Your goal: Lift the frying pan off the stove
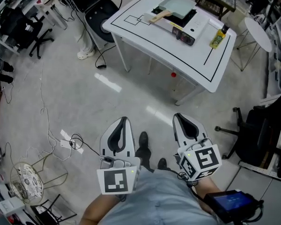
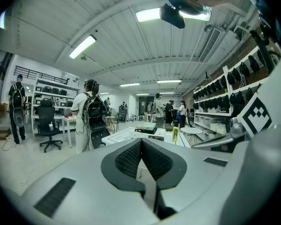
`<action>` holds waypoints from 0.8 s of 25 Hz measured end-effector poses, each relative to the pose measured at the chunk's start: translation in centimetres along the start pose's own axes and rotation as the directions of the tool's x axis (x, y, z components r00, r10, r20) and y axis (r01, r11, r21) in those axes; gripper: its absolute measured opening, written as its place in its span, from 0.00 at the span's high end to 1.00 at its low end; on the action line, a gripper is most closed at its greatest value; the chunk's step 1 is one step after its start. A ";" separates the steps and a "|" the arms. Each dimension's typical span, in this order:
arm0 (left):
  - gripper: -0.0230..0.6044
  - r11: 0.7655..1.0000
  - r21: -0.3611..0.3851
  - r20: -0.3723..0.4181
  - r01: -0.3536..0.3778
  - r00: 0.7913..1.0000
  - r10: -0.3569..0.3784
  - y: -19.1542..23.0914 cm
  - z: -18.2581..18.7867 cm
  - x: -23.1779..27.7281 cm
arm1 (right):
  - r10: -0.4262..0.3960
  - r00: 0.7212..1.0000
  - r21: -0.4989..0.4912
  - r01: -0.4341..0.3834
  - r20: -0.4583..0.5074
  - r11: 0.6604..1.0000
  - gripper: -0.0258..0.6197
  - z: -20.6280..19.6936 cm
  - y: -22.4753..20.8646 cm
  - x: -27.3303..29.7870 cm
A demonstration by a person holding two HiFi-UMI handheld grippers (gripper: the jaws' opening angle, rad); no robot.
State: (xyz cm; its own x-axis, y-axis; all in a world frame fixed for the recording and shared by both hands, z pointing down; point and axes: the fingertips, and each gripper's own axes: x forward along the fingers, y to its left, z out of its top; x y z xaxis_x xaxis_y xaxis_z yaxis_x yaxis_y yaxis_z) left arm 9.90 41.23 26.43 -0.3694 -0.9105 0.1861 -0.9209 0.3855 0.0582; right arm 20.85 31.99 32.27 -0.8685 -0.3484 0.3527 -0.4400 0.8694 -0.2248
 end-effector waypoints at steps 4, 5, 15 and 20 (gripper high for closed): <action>0.94 1.000 0.012 0.044 0.015 0.999 -0.016 3.2 2.8 2.8 | -0.009 0.999 -0.022 0.009 0.035 1.000 0.88 3.4 0.9 3.6; 0.94 1.000 0.018 0.057 0.023 0.998 -0.024 3.8 3.4 3.5 | -0.012 0.999 -0.028 0.013 0.046 1.000 0.88 4.2 1.0 4.5; 0.94 0.996 0.048 0.094 0.077 0.992 -0.081 7.4 6.7 8.7 | -0.053 0.992 -0.039 0.058 0.110 0.998 0.88 9.3 1.2 9.6; 0.94 0.995 0.040 0.068 0.092 0.993 -0.094 8.4 5.8 12.3 | -0.080 0.992 -0.018 0.082 0.098 0.996 0.88 9.6 -0.9 12.5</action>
State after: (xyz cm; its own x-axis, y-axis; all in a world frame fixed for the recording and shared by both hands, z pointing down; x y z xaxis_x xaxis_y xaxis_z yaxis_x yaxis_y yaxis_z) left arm -3.10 32.41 23.47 -0.2884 -0.9509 0.1127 -0.9552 0.2939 0.0354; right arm 8.19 23.48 28.17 -0.8489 -0.4493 0.2784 -0.5053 0.8443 -0.1784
